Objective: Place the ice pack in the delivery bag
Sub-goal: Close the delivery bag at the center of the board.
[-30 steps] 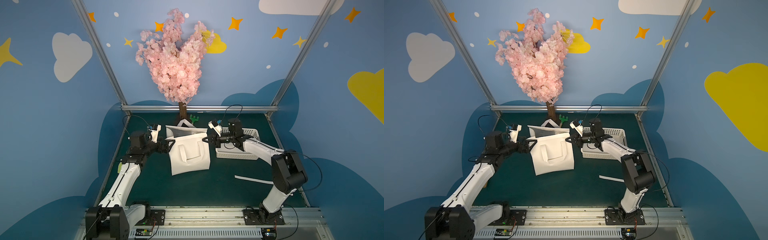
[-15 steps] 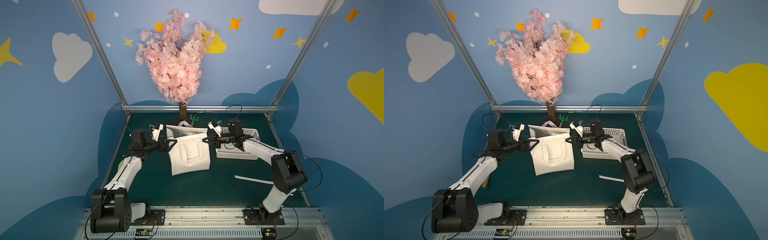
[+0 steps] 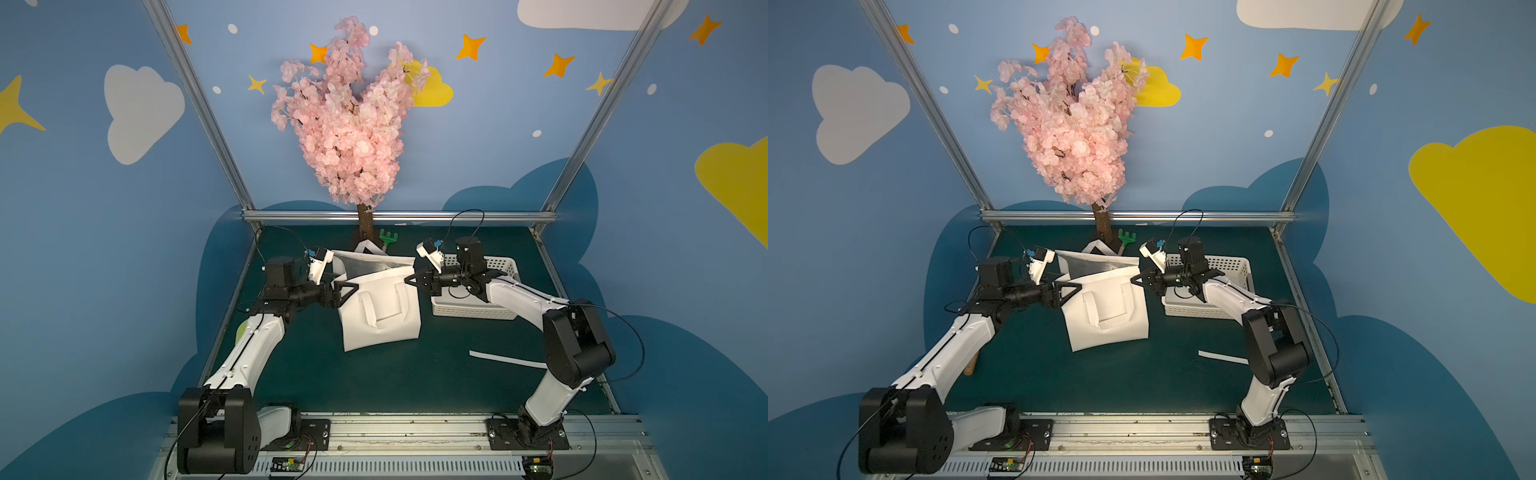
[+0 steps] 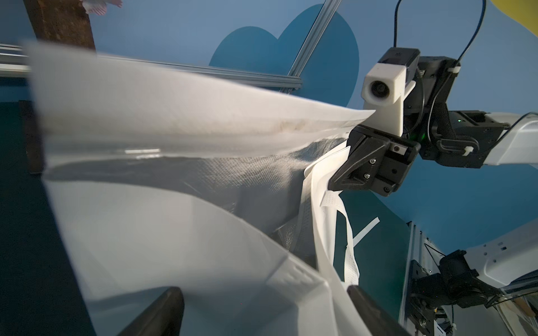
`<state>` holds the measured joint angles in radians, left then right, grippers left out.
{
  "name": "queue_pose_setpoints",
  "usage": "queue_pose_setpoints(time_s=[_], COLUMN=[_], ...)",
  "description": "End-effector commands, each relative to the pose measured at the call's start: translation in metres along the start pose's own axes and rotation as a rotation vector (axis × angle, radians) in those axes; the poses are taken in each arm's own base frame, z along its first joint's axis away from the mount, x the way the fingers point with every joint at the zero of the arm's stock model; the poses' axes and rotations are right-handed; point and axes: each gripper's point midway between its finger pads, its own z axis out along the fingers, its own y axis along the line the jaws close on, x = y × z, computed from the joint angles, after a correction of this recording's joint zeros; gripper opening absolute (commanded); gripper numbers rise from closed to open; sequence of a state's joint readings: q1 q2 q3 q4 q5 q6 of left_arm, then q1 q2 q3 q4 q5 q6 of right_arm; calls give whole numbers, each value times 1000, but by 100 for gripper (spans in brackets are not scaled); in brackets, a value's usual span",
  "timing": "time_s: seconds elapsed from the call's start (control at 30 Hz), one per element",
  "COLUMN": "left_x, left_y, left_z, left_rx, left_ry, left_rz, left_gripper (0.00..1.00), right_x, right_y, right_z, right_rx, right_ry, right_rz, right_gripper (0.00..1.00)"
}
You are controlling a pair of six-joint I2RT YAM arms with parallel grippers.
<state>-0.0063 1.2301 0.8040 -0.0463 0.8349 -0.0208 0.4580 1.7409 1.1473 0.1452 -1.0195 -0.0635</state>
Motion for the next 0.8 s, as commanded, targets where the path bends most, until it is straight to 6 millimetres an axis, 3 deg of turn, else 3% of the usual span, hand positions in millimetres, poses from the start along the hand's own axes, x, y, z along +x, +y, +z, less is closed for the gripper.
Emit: queue_pose_setpoints(time_s=[0.0, 0.07, 0.27, 0.5, 0.63, 0.77], left_x=[0, 3, 11, 24, 32, 27], left_y=[-8, -13, -24, -31, -28, -14], left_z=[3, 5, 12, 19, 16, 7], left_rx=[29, 47, 49, 54, 9, -117], left_ry=[14, 35, 79, 124, 129, 86], left_rz=[33, 35, 58, 59, 48, 115], left_gripper=[88, 82, 78, 67, 64, 51], right_x=[-12, -13, -14, -16, -16, -17], right_y=[8, 8, 9, 7, 5, 5], right_z=[-5, -6, -8, -11, -14, -15], right_rx=[-8, -7, 6, 21, 33, 35], right_ry=[-20, -20, -22, -26, -26, -29], right_rz=[-30, -30, -36, -39, -38, -40], right_gripper=[0, 0, 0, 0, 0, 0])
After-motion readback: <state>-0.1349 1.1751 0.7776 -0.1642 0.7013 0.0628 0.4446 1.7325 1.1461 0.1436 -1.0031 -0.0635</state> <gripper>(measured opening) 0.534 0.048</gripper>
